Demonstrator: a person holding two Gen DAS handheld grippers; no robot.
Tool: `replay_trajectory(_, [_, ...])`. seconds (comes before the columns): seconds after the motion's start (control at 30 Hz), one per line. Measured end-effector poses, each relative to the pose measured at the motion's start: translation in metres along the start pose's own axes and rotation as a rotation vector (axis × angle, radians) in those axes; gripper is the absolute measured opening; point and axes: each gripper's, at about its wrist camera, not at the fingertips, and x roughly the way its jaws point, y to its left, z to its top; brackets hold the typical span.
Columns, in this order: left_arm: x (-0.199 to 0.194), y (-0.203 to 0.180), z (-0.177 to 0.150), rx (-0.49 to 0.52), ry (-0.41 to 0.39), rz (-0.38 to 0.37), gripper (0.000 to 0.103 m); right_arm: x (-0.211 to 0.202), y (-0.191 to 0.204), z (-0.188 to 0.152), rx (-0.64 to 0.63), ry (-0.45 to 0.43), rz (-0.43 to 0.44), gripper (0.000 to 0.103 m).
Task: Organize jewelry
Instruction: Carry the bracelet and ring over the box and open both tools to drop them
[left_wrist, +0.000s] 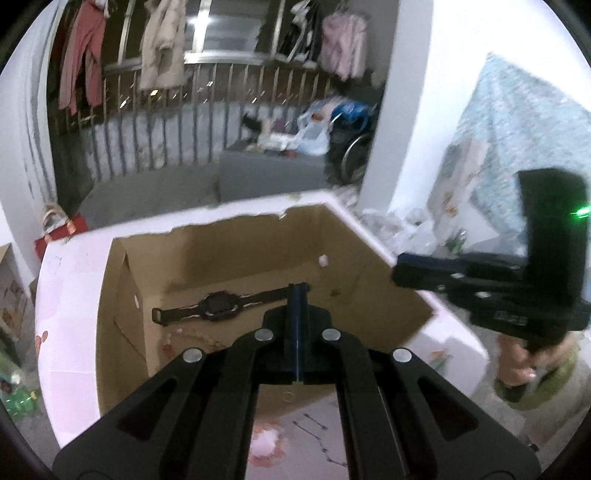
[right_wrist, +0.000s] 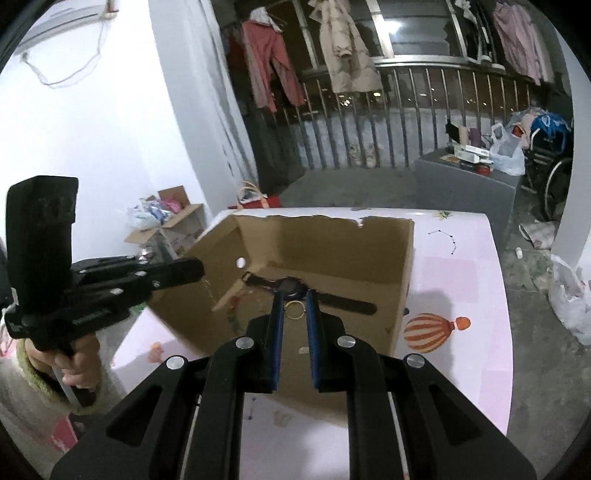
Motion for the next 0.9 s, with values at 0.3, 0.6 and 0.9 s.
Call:
replay_trajectory(0.3, [0.083, 0.015, 0.005, -0.019, 0.191, 0.147, 0.000, 0.047, -0.013, 0.006, -0.006, 0.083, -0.088, 0.013])
replay_trajectory(0.6, [0.092, 0.015, 0.001, -0.030, 0.227, 0.192, 0.020, 0.056, -0.021, 0.001, 0.001, 0.107, -0.123, 0.032])
replay_trajectory(0.9, [0.091, 0.012, 0.004, -0.030, 0.228, 0.218, 0.031, 0.048, -0.022, 0.001, 0.014, 0.088, -0.119, 0.039])
